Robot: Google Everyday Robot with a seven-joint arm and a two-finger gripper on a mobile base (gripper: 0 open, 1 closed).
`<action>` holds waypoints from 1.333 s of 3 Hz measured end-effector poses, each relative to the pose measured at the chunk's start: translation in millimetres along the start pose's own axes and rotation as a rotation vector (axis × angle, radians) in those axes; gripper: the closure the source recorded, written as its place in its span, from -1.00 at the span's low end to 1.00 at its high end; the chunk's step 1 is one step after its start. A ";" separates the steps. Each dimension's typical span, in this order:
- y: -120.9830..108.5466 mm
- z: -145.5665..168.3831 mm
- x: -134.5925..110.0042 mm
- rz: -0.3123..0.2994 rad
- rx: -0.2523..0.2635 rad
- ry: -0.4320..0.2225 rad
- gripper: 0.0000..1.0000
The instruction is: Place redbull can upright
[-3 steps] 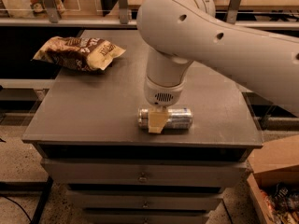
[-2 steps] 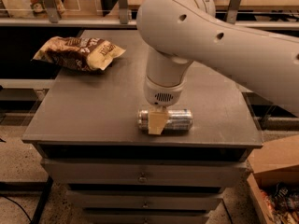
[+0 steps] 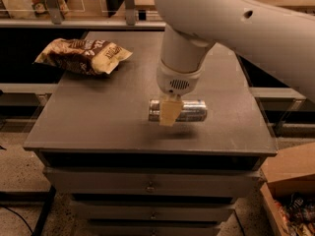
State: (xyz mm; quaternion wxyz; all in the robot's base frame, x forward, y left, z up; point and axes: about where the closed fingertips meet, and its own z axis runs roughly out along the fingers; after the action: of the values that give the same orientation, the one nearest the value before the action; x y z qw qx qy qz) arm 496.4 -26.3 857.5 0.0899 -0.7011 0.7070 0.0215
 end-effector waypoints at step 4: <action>-38.9 -44.9 16.9 0.056 0.082 -0.323 1.00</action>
Offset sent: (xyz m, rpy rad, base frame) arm 0.0255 -0.0220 0.0757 0.0572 -0.1022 -0.0183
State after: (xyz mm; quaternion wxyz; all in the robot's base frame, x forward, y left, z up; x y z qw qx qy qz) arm 530.7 -50.5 902.7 0.2305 -0.6642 0.7029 0.1077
